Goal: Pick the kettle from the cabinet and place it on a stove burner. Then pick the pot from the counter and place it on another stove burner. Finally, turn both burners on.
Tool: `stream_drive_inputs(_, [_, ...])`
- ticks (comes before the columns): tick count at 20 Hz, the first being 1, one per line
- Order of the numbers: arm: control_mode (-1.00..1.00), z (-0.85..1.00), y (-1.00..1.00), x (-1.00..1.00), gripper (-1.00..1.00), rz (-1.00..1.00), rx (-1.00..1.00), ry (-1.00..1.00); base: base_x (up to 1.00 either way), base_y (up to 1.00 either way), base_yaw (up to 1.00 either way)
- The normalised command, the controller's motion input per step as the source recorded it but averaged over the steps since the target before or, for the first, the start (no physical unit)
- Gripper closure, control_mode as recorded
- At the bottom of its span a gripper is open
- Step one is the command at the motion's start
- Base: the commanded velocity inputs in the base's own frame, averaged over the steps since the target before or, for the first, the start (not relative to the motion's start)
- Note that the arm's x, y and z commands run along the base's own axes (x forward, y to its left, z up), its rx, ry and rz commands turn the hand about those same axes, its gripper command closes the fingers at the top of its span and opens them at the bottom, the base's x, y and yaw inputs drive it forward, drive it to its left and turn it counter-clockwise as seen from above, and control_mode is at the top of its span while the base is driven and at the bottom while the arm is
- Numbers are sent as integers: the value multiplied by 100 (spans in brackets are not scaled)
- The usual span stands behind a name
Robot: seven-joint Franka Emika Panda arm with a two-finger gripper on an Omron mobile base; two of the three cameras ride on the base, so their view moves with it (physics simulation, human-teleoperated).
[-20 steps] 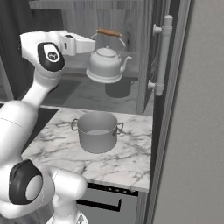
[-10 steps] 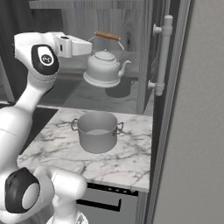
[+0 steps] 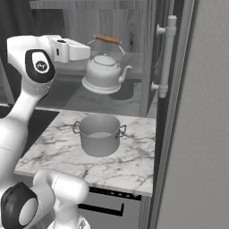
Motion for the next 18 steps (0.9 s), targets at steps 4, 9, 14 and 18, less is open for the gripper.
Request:
stream_drive_inputs(4, [-100,0,2,-38,100,0,0,0,0,0,0])
stream_drive_inputs(9, [-100,0,6,-38,100,0,0,0,0,0,0])
stream_drive_inputs(14, [-100,-1,11,-35,100,0,0,3,0,0,0])
stream_drive_inputs(18, [-100,-5,14,-30,100,0,0,4,0,0,0])
